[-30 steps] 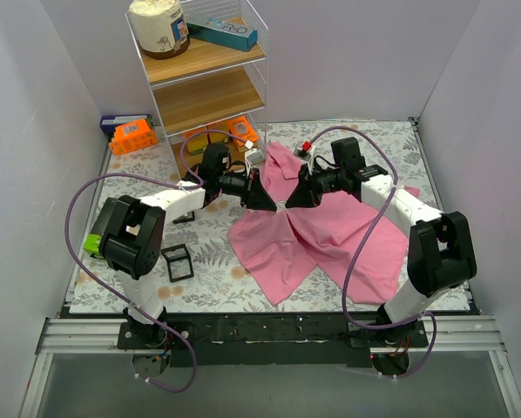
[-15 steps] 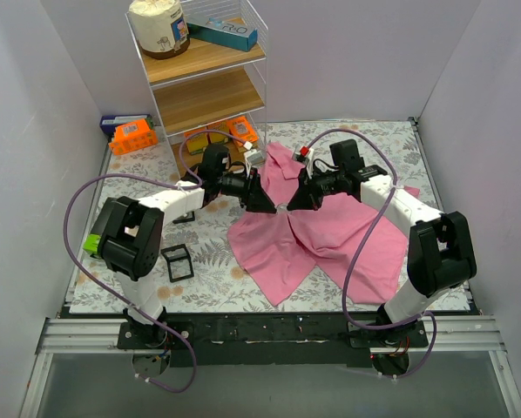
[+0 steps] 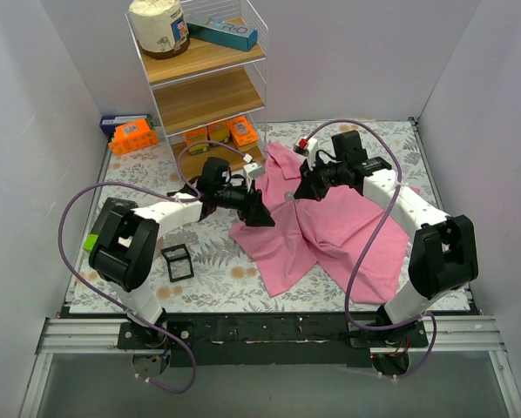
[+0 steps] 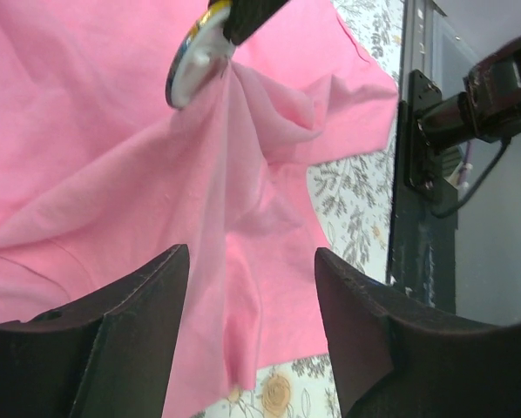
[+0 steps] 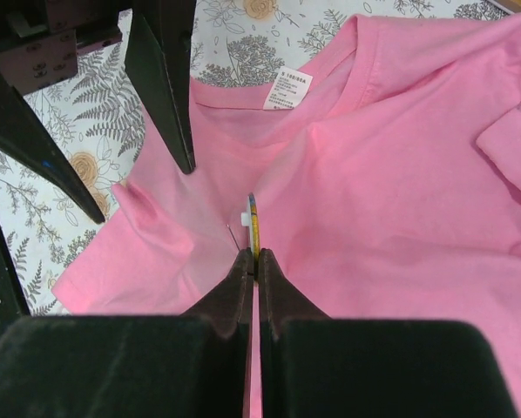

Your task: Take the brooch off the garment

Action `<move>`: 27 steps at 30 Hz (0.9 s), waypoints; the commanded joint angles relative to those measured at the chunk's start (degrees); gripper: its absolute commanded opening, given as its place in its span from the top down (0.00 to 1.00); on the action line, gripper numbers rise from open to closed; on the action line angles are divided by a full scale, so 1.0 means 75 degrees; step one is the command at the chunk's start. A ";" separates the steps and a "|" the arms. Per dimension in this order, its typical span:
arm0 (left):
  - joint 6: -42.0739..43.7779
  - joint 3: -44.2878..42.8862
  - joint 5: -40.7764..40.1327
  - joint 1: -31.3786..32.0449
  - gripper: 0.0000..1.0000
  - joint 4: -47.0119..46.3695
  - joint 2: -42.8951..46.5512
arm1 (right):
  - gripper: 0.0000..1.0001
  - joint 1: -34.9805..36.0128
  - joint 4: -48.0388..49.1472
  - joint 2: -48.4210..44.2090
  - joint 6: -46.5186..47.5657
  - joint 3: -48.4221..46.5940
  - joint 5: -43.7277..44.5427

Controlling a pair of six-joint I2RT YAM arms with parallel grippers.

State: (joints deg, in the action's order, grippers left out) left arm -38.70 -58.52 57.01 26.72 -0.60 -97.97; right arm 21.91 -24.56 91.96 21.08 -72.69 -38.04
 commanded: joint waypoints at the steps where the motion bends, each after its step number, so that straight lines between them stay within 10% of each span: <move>1: -0.0150 -0.0154 -0.1210 0.0339 0.42 -0.0927 0.0102 | 0.99 0.0008 -0.0031 -0.0203 -0.0256 -0.0270 0.0057; 20: -0.0149 -0.0482 -0.1895 0.0715 0.46 -0.1197 -0.0296 | 0.99 0.0020 0.0239 -0.0086 -0.0795 -0.0258 0.0045; 27: -0.0196 -0.0763 -0.1532 0.0750 0.71 -0.1185 -0.0507 | 0.99 0.0020 0.0239 -0.0086 -0.0713 -0.0141 0.0115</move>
State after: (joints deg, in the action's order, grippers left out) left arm -40.34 -61.41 43.38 32.10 -8.25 -102.04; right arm 21.91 -24.67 91.98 15.97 -72.73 -37.36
